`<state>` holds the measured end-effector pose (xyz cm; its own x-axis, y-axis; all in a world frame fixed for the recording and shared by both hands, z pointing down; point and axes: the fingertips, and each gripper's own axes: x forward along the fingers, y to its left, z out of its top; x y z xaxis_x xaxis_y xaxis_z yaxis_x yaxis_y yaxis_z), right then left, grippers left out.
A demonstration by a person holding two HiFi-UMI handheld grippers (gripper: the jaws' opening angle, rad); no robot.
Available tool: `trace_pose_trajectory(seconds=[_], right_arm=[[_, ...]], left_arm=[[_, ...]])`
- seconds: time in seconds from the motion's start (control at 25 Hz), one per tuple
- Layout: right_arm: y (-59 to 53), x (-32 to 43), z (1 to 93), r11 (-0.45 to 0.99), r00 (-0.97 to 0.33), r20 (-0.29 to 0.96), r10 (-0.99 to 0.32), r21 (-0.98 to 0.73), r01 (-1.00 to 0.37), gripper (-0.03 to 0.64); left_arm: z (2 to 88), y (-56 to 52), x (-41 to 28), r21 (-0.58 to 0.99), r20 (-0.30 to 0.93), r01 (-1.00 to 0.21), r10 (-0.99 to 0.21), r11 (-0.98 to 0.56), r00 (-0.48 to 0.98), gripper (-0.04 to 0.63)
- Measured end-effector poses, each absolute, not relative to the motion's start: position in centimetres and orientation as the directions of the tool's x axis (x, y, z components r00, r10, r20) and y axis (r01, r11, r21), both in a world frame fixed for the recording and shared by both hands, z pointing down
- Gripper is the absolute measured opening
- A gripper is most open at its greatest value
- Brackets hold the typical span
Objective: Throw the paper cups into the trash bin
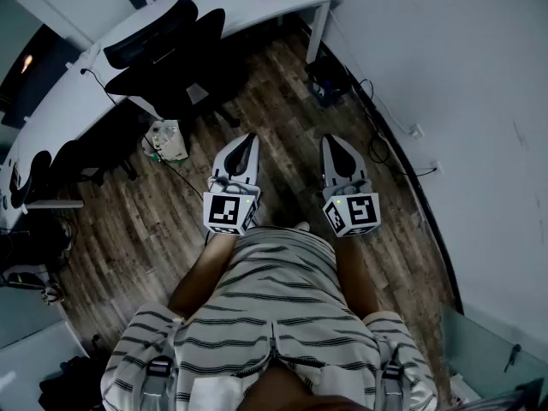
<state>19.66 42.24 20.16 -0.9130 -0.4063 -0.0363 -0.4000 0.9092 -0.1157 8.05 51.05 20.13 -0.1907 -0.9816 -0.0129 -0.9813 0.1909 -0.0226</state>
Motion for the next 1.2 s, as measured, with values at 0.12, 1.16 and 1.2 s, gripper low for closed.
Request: trace_pose_trajectory(seconds=[0.12,1.16,1.2], right_arm=[[42.1,20.2,20.3,0.908,-0.912,-0.037,-0.408,-0.116,-0.402,0.009],[40.1,24.2,21.7,0.934,-0.939,-0.028,-0.343,-0.116,-0.338,0.009],[39.7,24.1,21.9,0.932,-0.937,-0.025,-0.348,-0.118,-0.343,0.009]], left_arm=[[20.3,51.0,8.6,-0.025,-0.006,-0.980,-0.981,0.196,-0.196,0.023],[22.7,49.4,13.8,0.010,0.048,-0.958,-0.957,0.287,-0.287,0.023],[22.7,49.0,13.6,0.011,0.043,-0.957,-0.957,0.288,-0.288,0.023]])
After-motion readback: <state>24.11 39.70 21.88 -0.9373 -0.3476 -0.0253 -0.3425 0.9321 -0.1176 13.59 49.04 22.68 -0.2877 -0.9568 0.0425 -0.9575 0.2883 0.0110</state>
